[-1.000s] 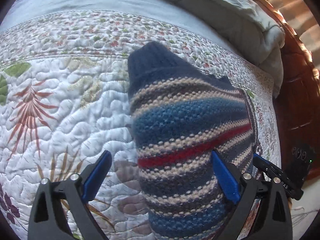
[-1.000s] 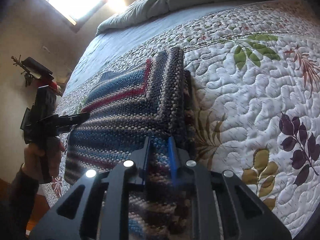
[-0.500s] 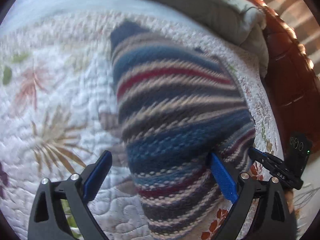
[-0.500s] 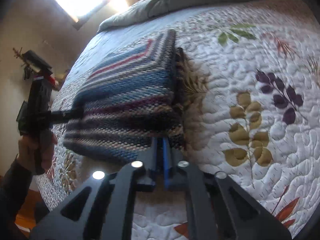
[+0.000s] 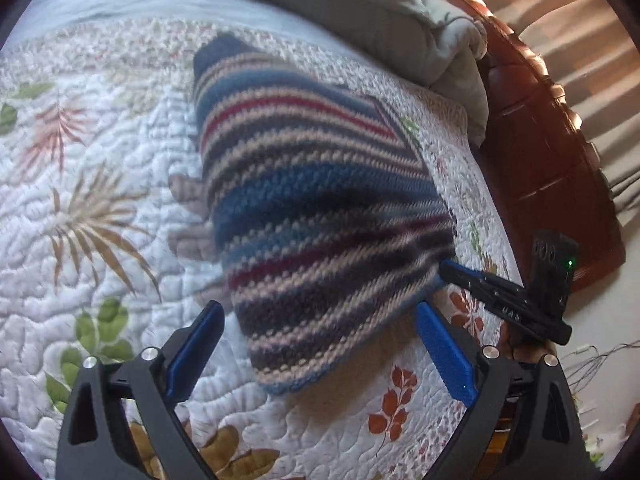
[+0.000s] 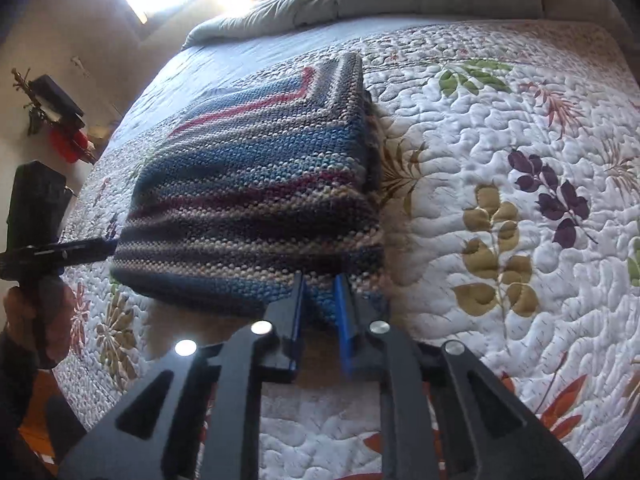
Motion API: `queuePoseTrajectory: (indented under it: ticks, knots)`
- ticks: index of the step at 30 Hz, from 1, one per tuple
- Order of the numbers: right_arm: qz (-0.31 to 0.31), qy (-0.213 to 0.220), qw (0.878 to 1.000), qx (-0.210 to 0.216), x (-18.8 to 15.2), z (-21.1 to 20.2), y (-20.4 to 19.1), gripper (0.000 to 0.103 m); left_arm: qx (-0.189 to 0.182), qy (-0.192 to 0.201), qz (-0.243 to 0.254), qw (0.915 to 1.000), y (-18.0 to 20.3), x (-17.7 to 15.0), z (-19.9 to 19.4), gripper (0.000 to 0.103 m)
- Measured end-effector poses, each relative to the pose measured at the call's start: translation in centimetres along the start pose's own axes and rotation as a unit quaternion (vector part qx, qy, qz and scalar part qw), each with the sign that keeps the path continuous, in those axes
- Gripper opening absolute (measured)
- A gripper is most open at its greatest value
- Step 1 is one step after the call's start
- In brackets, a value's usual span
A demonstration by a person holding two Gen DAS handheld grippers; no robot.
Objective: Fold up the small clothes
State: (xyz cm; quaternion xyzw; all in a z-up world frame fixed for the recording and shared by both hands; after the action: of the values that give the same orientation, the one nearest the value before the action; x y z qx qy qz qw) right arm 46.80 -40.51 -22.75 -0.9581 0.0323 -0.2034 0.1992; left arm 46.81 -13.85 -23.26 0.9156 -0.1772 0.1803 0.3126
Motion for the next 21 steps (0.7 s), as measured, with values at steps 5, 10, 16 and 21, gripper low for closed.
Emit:
queuePoseTrajectory:
  ticks: [5, 10, 16, 21]
  knots:
    - [-0.049, 0.034, 0.998, -0.025, 0.4, -2.5, -1.5, 0.057, -0.049, 0.026, -0.014, 0.9984, -1.1, 0.9, -1.2, 0.097]
    - [-0.067, 0.066, 0.994, -0.05, 3.2, -3.0, -0.8, 0.081, -0.048, 0.057, -0.041, 0.9964, -4.3, 4.7, -1.9, 0.097]
    - [-0.1, 0.073, 0.991, -0.055, 5.8, -2.0, -1.2, 0.087, -0.042, 0.06, -0.052, 0.996, -6.5, 7.1, -0.7, 0.097]
    - [-0.103, 0.044, 0.994, -0.02, 7.1, -0.3, -1.9, 0.092, -0.046, 0.049, -0.038, 0.997, -6.6, 7.9, 1.0, 0.097]
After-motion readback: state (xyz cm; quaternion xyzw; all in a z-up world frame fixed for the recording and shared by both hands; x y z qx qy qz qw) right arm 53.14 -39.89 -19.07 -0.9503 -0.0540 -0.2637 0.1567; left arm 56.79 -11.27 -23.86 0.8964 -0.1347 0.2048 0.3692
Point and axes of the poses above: each gripper's, at about its wrist camera, not at the fingertips, and z roughly the way its jaws point, y to its right, x to its top, the point moved 5 cm from there along z, roughly the way its jaws point, and after that the axes turned 13 degrees about z, right-handed, at the moved point
